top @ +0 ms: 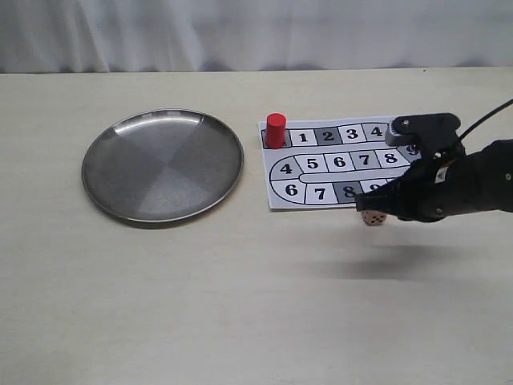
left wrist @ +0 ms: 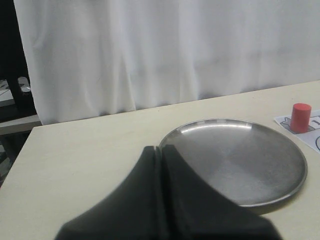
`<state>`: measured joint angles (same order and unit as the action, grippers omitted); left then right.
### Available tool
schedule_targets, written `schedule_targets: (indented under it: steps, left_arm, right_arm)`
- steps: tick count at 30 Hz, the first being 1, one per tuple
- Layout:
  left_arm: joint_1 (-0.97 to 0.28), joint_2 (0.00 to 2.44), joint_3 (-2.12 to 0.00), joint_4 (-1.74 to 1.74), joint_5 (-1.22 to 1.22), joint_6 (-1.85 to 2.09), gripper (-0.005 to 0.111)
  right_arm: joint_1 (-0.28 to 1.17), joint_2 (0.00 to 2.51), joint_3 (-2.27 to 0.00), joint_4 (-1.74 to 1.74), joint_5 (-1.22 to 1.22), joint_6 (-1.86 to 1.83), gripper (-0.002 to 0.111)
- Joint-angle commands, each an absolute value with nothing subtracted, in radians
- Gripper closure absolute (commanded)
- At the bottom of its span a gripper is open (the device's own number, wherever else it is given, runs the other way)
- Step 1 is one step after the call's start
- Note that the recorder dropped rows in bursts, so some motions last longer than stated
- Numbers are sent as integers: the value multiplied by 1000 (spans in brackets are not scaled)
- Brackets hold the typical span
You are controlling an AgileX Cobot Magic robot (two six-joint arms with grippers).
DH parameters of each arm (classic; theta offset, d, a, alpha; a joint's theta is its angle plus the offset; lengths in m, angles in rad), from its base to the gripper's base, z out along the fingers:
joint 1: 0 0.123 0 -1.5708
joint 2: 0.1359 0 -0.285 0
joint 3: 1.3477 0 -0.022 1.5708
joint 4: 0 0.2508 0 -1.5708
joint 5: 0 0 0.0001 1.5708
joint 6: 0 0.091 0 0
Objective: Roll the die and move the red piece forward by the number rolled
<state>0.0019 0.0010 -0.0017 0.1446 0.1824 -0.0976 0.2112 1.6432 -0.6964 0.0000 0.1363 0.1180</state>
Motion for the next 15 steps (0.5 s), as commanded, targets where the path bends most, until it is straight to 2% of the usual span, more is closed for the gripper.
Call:
schedule_targets:
  steps: [1,5,7,12,15]
  left_arm:
    - [-1,0,0,145,174,-99,107]
    - [-1,0,0,145,174,-99,107]
    - [-1,0,0,145,174,-99,107]
    - [-1,0,0,145,174,-99,107]
    - [-1,0,0,145,174,-99,107]
  right_arm:
    - [244,1561,-712,29,124,117,104]
    - [313,1557,-794,29,144,109,102]
    - [346,1577,-861,29,171,108,95]
    - [404,1689,-1029,29,192,93,59]
    - [410,1781,-1128,29,192,91,43]
